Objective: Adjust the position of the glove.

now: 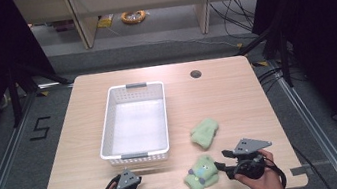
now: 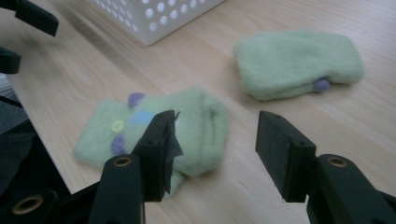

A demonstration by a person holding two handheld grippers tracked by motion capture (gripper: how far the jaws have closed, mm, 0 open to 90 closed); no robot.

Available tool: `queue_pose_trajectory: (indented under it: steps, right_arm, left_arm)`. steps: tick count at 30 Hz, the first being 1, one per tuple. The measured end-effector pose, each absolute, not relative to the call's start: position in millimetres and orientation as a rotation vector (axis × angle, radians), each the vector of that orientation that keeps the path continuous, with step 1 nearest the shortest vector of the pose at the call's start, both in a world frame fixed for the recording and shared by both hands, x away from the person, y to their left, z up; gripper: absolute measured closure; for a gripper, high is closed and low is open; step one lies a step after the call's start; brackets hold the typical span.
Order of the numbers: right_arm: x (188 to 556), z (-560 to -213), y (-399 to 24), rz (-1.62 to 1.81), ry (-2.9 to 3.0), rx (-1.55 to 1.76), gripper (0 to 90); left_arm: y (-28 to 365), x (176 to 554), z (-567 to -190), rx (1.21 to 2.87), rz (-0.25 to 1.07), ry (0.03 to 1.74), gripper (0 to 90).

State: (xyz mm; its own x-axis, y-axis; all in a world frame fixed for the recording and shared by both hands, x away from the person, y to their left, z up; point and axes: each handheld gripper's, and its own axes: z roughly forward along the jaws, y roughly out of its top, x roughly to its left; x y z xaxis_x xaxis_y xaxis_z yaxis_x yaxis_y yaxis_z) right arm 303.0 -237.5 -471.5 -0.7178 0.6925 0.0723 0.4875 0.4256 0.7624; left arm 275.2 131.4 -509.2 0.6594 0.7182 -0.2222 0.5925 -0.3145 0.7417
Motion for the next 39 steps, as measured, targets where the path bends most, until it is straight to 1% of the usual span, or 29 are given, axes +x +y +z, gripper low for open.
queue_pose_trajectory:
  steps: [2, 4, 10, 16, 17, 19, 30, 32, 34, 37, 39]
  right_arm:
    - [302.7, -471.7, -235.3, 1.185, 2.441, 1.013, 51.6]
    - [299.6, -471.0, -227.5, 1.195, 2.473, 0.992, 54.6]
    - [298.2, -474.9, -216.7, 1.169, 2.513, 0.998, 56.2]
    - [298.3, -476.8, -207.2, 1.153, 2.566, 0.978, 56.0]
    - [298.3, -477.6, -205.4, 1.150, 2.565, 0.974, 56.0]
    - [298.2, -477.3, -203.1, 1.139, 2.581, 0.977, 56.0]
    - [301.3, -480.6, -191.1, 1.090, 2.616, 0.953, 57.1]
    - [302.2, -482.9, -188.8, 1.081, 2.617, 0.968, 57.2]
    - [303.6, -484.4, -187.4, 1.056, 2.641, 0.987, 57.4]
    - [305.5, -487.3, -186.5, 1.023, 2.663, 0.975, 58.9]
    - [306.1, -491.0, -184.6, 0.999, 2.678, 1.025, 62.0]
  left_arm:
    - [131.8, 275.3, -509.1, 2.026, 0.190, 1.017, 16.5]
    - [132.5, 275.6, -508.3, 2.033, 0.182, 0.999, 16.5]
    - [132.5, 275.7, -508.5, 2.028, 0.192, 0.999, 16.4]
    - [132.5, 275.6, -508.2, 2.032, 0.184, 0.997, 16.4]
    - [131.9, 275.3, -508.7, 2.025, 0.205, 1.005, 16.4]
    - [132.7, 275.6, -508.5, 2.034, 0.207, 1.001, 16.4]
    - [131.9, 275.5, -508.9, 2.032, 0.174, 1.017, 16.4]
    - [132.0, 275.8, -509.0, 2.031, 0.190, 0.996, 16.4]
    - [132.1, 275.8, -508.7, 2.037, 0.180, 1.001, 16.4]
    - [131.1, 275.4, -509.7, 2.023, 0.177, 1.019, 16.4]
    - [132.6, 276.2, -508.9, 2.052, 0.177, 1.013, 16.4]
